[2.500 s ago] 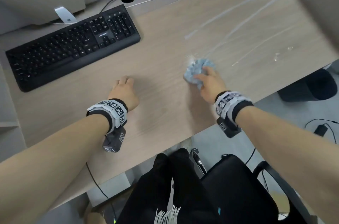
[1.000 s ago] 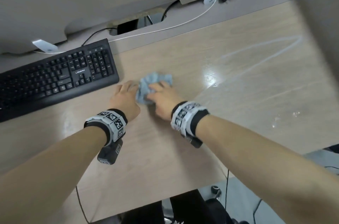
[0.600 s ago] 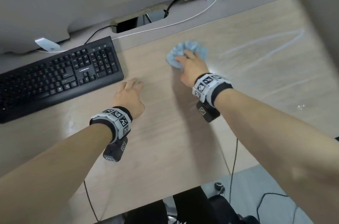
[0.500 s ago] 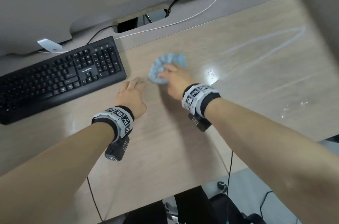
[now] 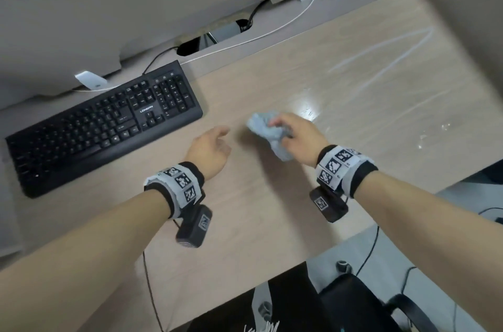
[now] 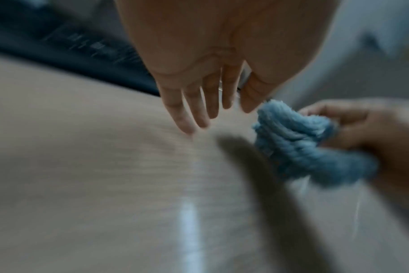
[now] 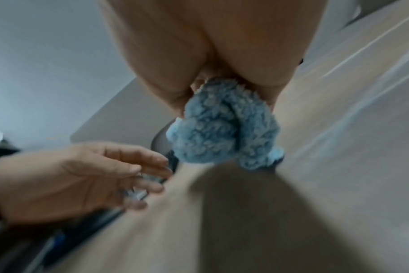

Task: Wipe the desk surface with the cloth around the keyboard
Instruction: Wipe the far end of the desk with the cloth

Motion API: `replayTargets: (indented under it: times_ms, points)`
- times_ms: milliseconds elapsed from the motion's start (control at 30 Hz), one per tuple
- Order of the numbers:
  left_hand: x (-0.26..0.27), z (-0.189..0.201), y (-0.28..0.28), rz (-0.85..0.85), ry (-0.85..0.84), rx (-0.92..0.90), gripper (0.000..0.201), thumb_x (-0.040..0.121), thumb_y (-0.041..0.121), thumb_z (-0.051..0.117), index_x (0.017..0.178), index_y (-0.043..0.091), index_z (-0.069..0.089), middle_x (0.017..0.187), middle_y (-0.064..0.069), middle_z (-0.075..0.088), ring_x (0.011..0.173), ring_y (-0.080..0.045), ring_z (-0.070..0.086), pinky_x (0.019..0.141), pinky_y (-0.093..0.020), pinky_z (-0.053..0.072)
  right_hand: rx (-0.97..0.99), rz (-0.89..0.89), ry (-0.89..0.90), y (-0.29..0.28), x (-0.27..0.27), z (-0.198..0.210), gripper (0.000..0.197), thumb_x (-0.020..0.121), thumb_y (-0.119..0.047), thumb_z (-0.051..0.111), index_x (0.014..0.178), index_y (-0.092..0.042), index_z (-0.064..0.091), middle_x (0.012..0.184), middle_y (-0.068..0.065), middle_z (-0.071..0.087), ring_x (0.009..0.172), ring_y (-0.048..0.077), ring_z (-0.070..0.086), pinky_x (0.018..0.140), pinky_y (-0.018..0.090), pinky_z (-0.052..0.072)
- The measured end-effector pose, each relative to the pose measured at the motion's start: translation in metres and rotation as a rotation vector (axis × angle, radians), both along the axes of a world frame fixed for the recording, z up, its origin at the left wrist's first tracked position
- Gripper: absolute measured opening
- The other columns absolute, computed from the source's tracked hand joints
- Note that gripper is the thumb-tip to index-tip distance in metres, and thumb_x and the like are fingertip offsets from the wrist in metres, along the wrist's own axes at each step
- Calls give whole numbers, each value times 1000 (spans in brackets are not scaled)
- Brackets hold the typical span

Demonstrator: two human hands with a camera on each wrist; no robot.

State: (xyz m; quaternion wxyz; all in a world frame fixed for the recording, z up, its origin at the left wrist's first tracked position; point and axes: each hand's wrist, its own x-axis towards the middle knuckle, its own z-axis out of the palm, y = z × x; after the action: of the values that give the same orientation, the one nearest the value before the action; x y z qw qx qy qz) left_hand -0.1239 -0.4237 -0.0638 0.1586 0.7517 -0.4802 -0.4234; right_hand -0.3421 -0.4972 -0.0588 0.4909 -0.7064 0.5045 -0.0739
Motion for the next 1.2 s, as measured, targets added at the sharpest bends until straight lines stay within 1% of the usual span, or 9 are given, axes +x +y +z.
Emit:
replayTargets:
  times_ms: [167,267,367,433,533,700,800,1033,1200]
  points:
    - [4,32,-5,274,791,113,46,90,17,65,133,23,50,126,-4,64,108,-29,67,81,-46,58,222,-142,-205,12,62,25,35,84,-6,67,117,-9,56,104,-1,62,89,8,61,71,10,48]
    - [14,33,-2,323,879,130,43,88,3,64,127,19,53,119,-7,66,106,-29,67,78,-46,57,477,-254,-353,20,75,31,26,91,-3,57,117,1,61,105,14,65,94,24,63,86,31,52]
    - [28,26,3,271,709,95,42,80,-9,64,111,18,60,103,-6,68,98,-25,66,77,-41,55,638,-322,-412,22,70,30,22,98,-11,49,110,1,63,99,15,66,93,26,64,85,40,51]
    - [39,21,2,131,318,-15,42,76,-5,66,108,21,63,99,-2,67,91,-19,64,82,-37,53,503,-210,-240,22,60,22,24,98,-21,52,108,-6,67,102,7,68,102,21,65,88,41,55]
    - [53,15,-11,35,-200,-193,52,80,2,63,126,26,58,123,-2,55,111,-18,54,102,-31,40,223,12,15,28,42,8,21,96,-26,54,102,-12,68,92,-2,65,92,19,63,92,43,54]
    - [42,-24,-30,-381,-391,-9,66,87,9,56,147,26,34,153,-9,31,133,-39,39,108,-48,38,-122,135,272,48,3,-8,16,92,-21,52,99,-15,66,99,3,65,88,24,61,80,38,51]
    - [20,-34,-40,-474,-517,77,70,86,10,57,148,29,30,160,-8,20,134,-45,35,109,-53,36,-244,54,404,54,-39,-18,22,88,-18,52,105,-9,63,116,10,59,105,33,54,83,41,50]
    - [-69,-32,-65,-659,-530,0,77,82,3,55,149,31,28,163,1,11,139,-45,23,108,-58,36,-173,-220,633,59,-137,-29,33,92,-23,51,119,-8,59,133,15,51,118,37,49,92,44,46]
    - [-153,-28,-15,-1061,-446,26,78,82,0,48,149,33,26,164,7,4,145,-40,13,110,-55,33,-179,-154,599,75,-171,-33,29,90,-20,51,111,-5,65,133,11,54,121,35,50,93,44,48]
